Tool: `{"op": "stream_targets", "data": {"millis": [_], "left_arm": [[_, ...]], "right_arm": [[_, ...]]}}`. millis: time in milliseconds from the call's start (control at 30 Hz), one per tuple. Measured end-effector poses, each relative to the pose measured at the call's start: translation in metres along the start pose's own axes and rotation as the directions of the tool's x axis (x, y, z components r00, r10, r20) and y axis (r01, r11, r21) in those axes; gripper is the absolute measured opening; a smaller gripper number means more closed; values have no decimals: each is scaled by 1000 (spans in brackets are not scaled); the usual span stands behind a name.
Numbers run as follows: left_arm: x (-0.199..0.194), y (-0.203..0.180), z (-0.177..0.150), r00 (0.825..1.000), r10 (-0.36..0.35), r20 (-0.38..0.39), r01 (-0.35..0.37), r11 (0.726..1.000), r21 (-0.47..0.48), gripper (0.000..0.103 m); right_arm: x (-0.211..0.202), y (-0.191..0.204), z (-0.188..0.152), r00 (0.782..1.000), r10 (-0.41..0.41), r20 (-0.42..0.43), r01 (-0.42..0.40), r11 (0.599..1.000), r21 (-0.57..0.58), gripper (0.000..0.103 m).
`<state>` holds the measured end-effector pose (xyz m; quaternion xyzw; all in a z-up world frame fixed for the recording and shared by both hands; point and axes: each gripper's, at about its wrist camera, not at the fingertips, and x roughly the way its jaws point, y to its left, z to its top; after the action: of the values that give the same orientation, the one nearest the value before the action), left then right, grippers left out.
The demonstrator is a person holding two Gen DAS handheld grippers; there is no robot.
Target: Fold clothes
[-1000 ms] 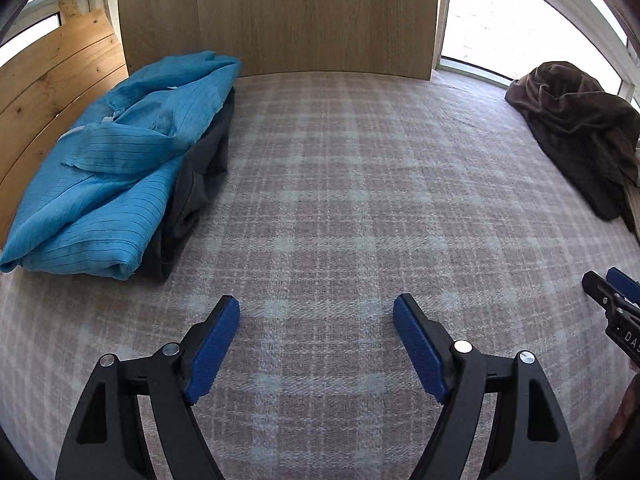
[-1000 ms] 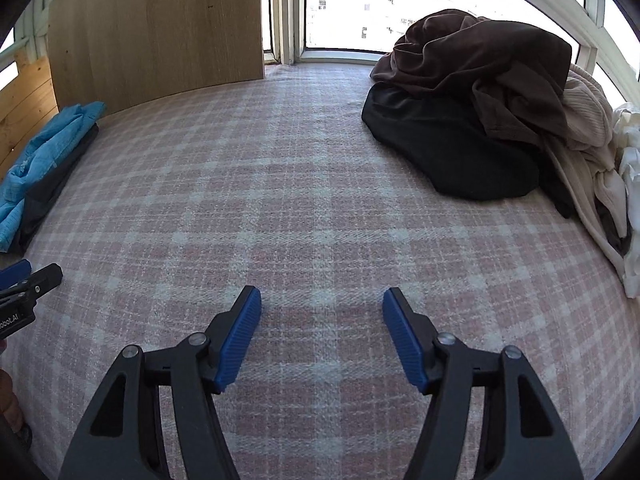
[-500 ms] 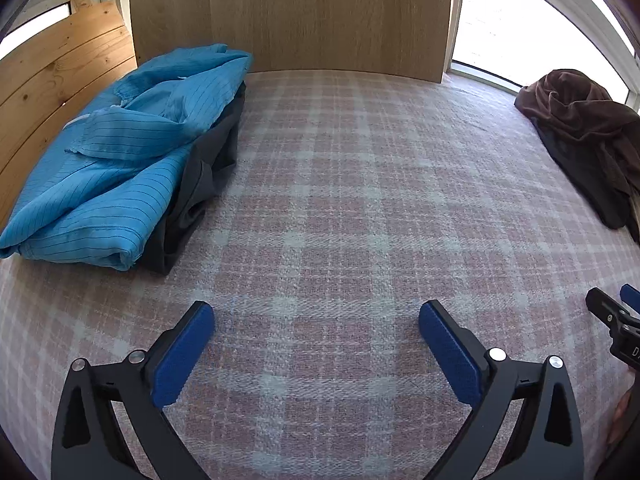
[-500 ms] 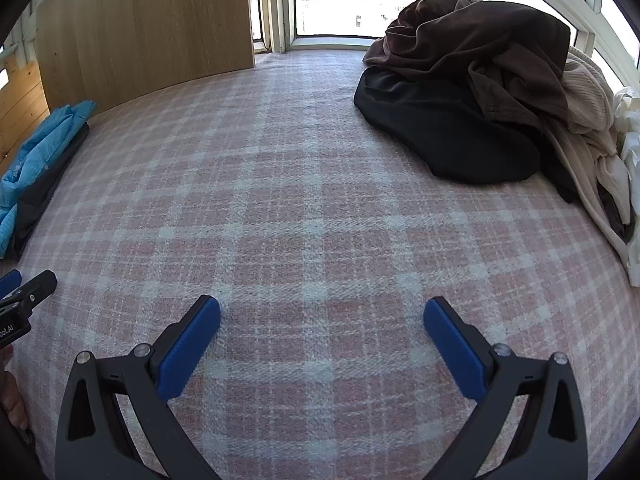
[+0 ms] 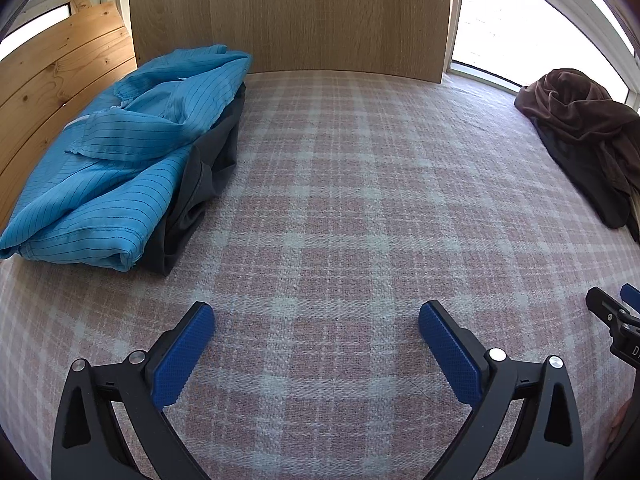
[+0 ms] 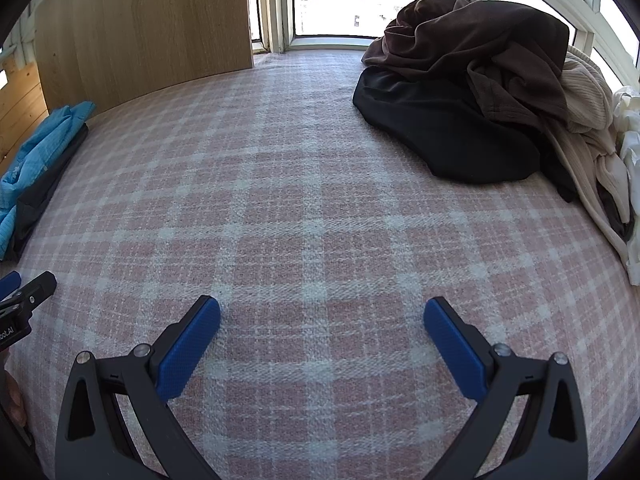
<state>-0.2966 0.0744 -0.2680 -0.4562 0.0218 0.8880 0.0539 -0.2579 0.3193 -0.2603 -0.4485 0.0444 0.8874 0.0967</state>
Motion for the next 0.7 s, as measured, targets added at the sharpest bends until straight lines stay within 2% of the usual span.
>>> {"op": "stream_targets", "data": {"millis": [700], "left_arm": [[2, -4, 2, 1000, 2, 0, -2, 1000, 0, 103]], "right_arm": [[1, -1, 0, 1000, -2, -1, 2, 1000, 3, 103]]}}
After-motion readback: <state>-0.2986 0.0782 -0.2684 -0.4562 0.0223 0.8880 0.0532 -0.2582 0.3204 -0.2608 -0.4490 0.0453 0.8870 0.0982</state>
